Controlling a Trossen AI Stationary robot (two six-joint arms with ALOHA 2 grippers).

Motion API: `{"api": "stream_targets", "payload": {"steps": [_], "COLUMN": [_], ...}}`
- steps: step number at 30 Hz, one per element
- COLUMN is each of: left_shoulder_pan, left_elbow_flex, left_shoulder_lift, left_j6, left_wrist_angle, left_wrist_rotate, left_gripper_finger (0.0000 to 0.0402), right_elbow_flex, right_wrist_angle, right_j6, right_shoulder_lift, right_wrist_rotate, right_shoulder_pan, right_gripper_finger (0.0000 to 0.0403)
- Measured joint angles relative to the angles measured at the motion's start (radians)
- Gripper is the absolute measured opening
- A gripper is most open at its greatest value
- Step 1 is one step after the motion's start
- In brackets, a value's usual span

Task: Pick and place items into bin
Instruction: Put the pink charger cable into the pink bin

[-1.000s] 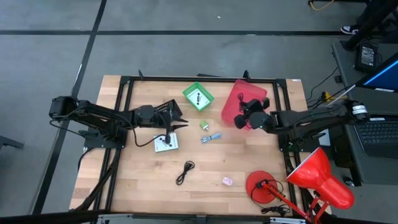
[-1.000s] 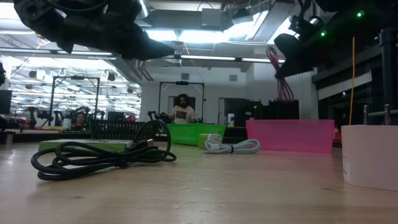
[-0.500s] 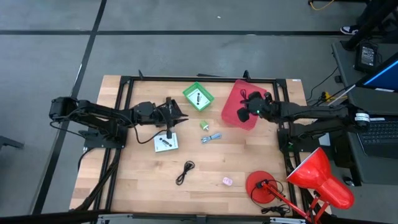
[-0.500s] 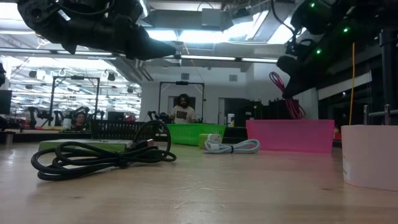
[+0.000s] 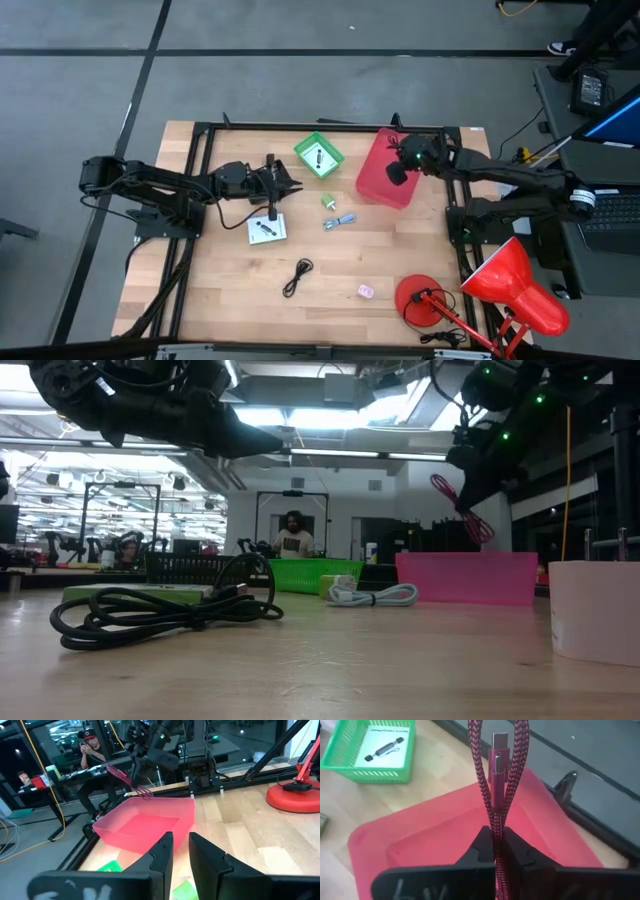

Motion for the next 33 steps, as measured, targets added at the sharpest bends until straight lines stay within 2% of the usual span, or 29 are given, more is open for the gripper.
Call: {"api": "stream_targets", "payload": {"steps": [8, 12, 17, 24, 33], "left_shoulder_pan": [0.000, 0.000, 0.000, 0.000, 0.000], "left_elbow_flex": [0.000, 0.000, 0.000, 0.000, 0.000], "left_shoulder_lift": [0.000, 0.000, 0.000, 0.000, 0.000], "left_j6": [0.015, 0.015, 0.011, 0.008, -0.001], "left_wrist_angle": [0.000, 0.000, 0.000, -0.004, -0.004], "left_wrist_rotate": [0.000, 0.000, 0.000, 0.000, 0.000], "left_gripper_finger": [0.0054, 0.0052, 0.0054, 0.0050, 0.0051], "right_elbow_flex": [0.157, 0.207, 0.216, 0.216, 0.216], "right_wrist_angle": [-0.189, -0.207, -0.221, -0.249, -0.226], "right_j6": [-0.082, -0.160, -0.245, -0.318, -0.326], "right_shoulder_lift": [0.045, 0.107, 0.193, 0.268, 0.377], "right_wrist_rotate": [-0.050, -0.114, -0.205, -0.230, -0.230], "right_shoulder_pan": [-0.071, -0.106, -0.168, -0.221, -0.225], "right_gripper_finger": [0.0000, 0.0000, 0.0000, 0.0000, 0.0000]}}
